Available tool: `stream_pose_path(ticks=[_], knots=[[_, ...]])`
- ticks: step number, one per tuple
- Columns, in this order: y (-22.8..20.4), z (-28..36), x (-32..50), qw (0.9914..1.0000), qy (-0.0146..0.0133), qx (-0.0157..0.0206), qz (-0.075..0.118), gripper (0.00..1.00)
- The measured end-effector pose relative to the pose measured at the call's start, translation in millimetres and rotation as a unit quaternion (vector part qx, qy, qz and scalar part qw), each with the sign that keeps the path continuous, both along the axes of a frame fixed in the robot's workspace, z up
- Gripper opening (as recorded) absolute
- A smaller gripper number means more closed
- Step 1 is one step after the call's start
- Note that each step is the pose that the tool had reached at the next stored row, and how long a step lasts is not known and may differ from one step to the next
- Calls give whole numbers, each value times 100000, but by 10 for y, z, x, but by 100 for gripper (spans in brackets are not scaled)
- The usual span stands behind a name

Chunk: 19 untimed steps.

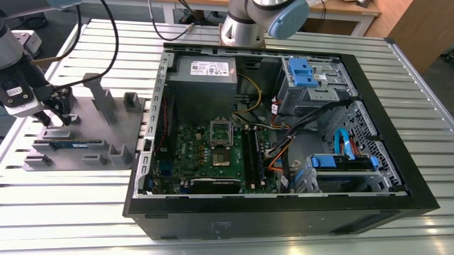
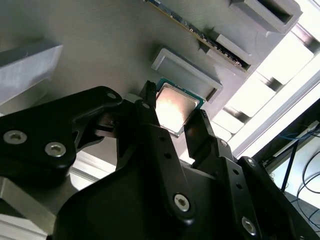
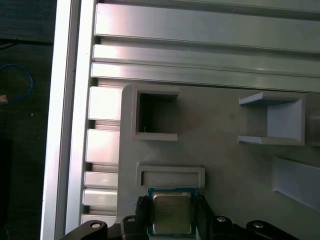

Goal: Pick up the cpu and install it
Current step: 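Pick up the cpu and move it towards the insertion slot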

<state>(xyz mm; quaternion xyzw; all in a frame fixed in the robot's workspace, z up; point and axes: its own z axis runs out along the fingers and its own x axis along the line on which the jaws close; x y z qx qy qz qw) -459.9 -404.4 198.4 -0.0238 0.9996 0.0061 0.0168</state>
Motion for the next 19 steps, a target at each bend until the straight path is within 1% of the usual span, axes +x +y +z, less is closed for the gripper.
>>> stream_pose_path(ticks=[8,11,14,19], knots=[[0,7,0,100000,2,2,-2,47],[0,26,0,100000,9,-5,-1,47],[0,56,0,100000,4,-3,-3,47],[0,137,0,100000,2,0,-1,47]])
